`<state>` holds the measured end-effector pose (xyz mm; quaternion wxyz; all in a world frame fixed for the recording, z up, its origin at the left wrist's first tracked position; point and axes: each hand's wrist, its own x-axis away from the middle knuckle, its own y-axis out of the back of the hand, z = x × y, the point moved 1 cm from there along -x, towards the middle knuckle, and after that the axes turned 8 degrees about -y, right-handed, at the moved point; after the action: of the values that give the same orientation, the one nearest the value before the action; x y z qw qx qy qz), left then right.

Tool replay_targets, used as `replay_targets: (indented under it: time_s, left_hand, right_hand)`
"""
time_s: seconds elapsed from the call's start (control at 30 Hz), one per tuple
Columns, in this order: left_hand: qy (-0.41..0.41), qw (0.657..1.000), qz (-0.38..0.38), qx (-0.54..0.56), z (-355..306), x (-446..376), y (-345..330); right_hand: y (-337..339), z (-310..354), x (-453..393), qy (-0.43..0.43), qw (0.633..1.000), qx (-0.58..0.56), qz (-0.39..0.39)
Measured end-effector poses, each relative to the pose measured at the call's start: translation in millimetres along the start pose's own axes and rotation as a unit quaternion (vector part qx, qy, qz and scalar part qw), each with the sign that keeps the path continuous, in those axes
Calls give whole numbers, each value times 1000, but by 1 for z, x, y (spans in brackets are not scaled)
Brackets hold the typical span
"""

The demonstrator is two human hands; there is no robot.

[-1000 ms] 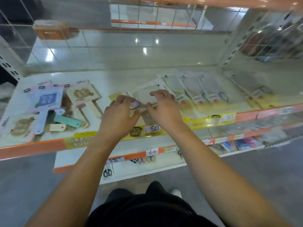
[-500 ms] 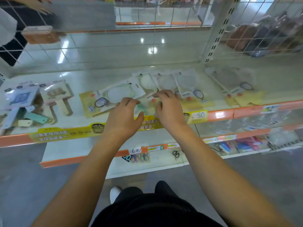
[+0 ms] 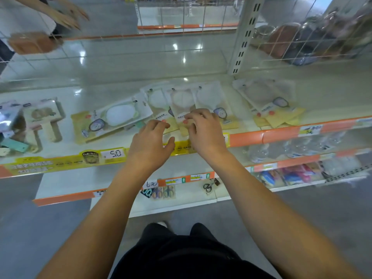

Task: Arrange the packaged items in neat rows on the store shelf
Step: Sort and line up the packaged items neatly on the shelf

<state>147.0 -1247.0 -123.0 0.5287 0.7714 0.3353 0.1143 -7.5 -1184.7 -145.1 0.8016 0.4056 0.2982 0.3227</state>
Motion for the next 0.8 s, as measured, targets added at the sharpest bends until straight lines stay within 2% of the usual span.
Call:
replay_targets:
  time_s: [0.4, 0.57, 0.8]
  left_hand:
    - [-74, 997, 6, 12, 3, -54, -9]
    - [-76, 996, 29, 23, 9, -68, -12]
    - [-52, 997, 48, 29, 17, -73, -11]
  right_hand:
    - [13, -17, -21, -58, 996, 58, -26]
    - [5, -22, -29, -96, 992, 87, -13]
    - [-2, -30, -50, -146, 981, 120, 53]
